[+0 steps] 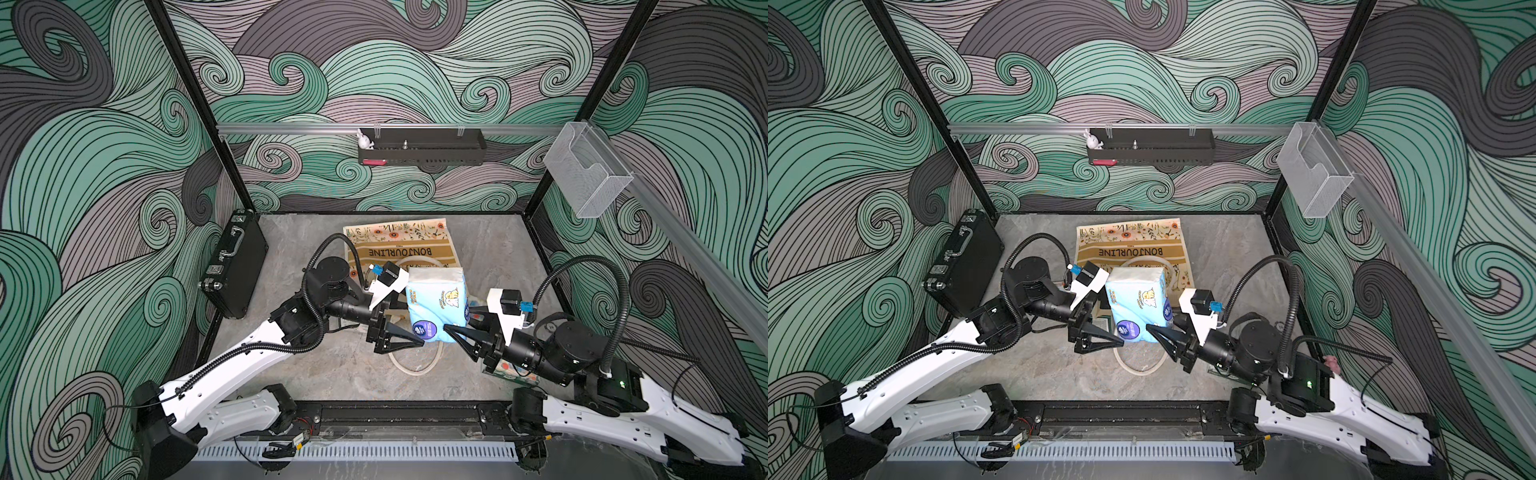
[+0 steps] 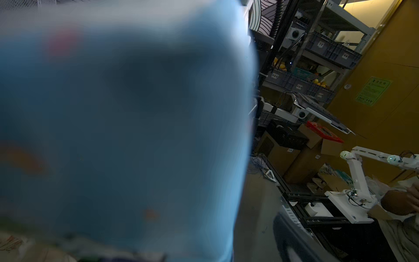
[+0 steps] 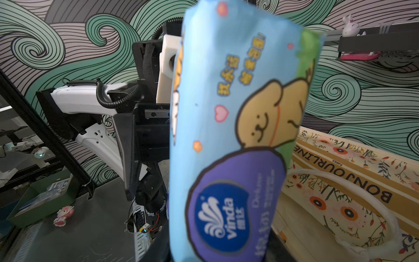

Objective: Put tissues into the canvas bag
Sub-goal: Place the pack of facial tissues in the canvas bag.

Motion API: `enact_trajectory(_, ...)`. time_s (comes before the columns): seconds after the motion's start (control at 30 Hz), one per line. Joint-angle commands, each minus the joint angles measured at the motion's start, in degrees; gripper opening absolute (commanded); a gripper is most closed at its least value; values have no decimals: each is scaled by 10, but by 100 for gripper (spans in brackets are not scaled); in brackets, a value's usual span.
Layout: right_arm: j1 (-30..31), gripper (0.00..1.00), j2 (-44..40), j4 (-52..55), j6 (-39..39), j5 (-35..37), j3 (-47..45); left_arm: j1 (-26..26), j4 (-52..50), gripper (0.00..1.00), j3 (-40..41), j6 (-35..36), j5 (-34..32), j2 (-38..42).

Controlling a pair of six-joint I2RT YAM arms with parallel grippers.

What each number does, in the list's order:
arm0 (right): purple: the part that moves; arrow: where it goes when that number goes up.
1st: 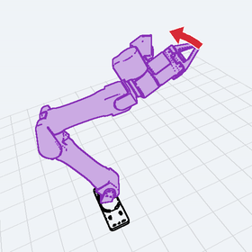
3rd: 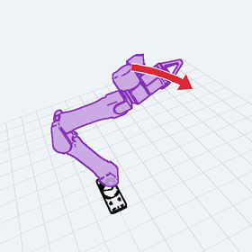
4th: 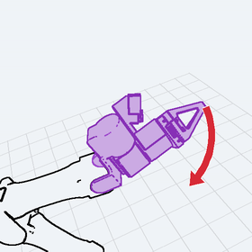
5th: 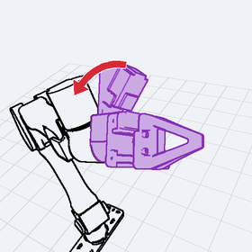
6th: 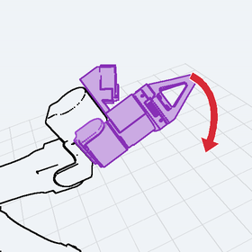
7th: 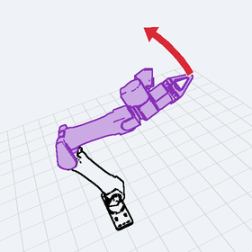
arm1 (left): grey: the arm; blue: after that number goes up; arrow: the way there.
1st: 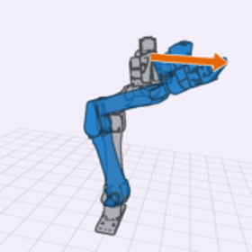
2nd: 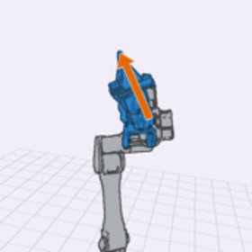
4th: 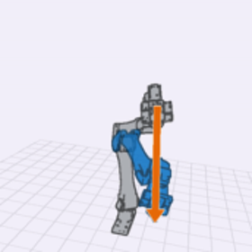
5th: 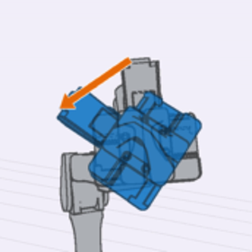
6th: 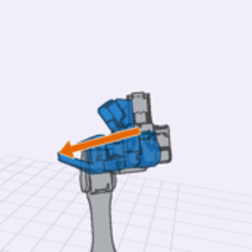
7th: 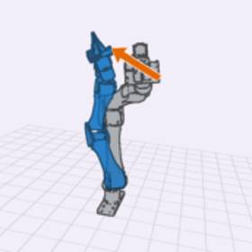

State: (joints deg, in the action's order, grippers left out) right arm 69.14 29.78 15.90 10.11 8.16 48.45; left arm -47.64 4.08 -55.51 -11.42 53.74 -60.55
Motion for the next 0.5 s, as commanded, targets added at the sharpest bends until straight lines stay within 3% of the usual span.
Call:
enact_trajectory(0.0,-3,43,-15,-101,16,38,-30,-10,45,91,-12,-29,-23,4)
enact_trajectory(0.17,-3,43,-12,-139,39,28,-53,-13,72,87,-1,-54,-64,7)
enact_trajectory(0.23,-3,43,-12,-153,49,24,-61,-12,71,80,-3,-55,-68,5)
enact_trajectory(0.3,-3,43,-15,-165,55,23,-69,-13,70,70,-5,-54,-68,3)
enact_trajectory(0.4,-3,45,-20,-160,57,27,-71,-13,34,43,-16,-26,-72,5)
enact_trajectory(0.47,-3,51,-26,-136,53,30,-68,-13,-35,39,-38,28,-71,10)
